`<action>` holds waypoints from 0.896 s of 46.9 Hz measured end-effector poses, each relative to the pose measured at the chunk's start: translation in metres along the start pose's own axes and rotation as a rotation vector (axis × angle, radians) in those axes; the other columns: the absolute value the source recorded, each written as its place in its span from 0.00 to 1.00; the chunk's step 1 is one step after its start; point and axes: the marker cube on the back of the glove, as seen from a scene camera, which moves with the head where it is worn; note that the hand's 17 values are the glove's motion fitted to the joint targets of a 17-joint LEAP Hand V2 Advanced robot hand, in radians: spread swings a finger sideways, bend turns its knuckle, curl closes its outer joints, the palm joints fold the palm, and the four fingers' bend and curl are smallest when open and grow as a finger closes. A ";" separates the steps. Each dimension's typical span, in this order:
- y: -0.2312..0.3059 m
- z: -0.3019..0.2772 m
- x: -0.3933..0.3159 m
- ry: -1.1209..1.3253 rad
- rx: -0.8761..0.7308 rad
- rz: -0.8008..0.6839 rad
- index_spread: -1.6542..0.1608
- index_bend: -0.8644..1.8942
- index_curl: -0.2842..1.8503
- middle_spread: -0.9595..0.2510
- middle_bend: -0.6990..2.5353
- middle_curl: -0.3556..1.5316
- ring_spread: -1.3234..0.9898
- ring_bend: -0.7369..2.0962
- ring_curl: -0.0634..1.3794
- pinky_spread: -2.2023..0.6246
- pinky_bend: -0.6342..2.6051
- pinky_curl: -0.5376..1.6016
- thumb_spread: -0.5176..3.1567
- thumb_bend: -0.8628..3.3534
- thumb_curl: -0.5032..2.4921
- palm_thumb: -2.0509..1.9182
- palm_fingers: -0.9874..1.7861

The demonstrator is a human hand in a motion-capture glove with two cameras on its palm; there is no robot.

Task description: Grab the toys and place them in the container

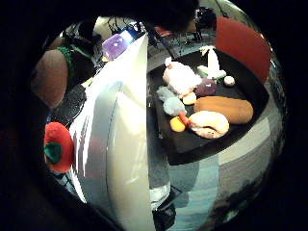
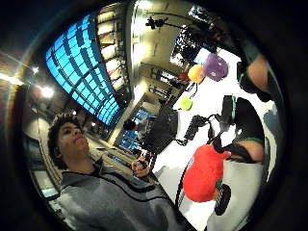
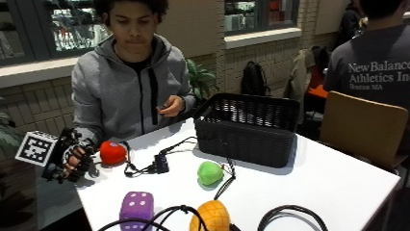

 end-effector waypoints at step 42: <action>0.023 0.013 -0.063 0.584 -0.481 -0.053 0.81 0.36 0.26 0.81 0.28 0.29 0.50 0.40 0.17 0.77 0.38 0.39 0.48 0.24 0.23 0.51 0.47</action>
